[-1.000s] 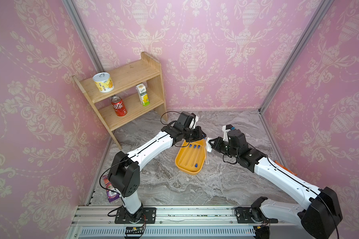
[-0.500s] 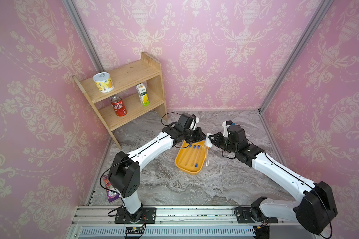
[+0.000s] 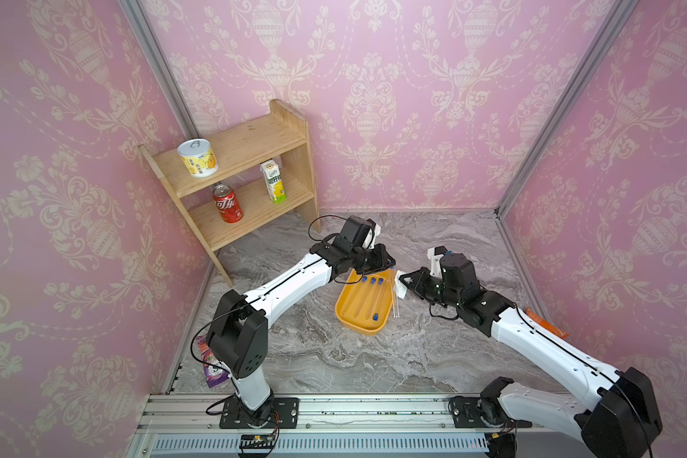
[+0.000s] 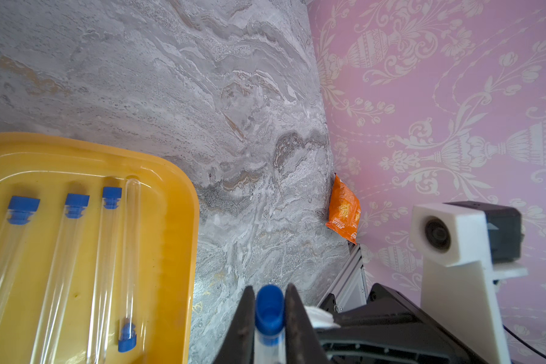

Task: Wipe the exteriors of test tubes
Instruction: Wipe the dirt from the test tube.

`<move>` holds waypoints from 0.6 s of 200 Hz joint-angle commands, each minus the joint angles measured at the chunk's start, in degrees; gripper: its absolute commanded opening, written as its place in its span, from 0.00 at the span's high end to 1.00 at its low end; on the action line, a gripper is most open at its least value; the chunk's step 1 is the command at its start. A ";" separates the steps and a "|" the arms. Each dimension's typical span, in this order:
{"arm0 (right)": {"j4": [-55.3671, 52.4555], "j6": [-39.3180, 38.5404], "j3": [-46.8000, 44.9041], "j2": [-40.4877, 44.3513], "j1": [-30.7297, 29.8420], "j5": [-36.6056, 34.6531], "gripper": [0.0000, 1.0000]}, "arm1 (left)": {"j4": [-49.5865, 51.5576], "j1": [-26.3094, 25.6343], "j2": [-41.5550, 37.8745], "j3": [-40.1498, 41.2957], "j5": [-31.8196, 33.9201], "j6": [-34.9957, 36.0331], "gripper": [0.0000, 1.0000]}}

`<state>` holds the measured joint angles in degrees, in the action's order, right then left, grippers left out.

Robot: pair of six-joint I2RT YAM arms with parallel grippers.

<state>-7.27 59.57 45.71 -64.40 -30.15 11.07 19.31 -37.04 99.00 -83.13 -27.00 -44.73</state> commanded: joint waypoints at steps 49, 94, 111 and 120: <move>-4.41 5.13 -7.06 5.54 -1.56 1.75 1.00 | -1.67 -0.48 -1.62 -0.25 -1.67 -0.89 0.84; -4.34 8.20 -9.91 8.44 -5.15 1.33 1.00 | -1.73 -0.36 -1.53 -0.31 -1.47 -0.72 0.84; -5.80 8.93 -10.38 10.53 -5.68 0.72 1.00 | -1.64 -0.40 -1.44 -0.28 -1.43 -0.65 0.84; -6.84 9.18 -10.51 11.94 -5.70 0.38 1.00 | -1.64 -0.36 -1.44 -0.19 -1.43 -0.67 0.84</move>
<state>-11.53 66.57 36.12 -56.16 -35.44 12.21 17.89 -37.04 99.00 -83.13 -27.81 -44.75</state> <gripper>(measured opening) 0.065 0.164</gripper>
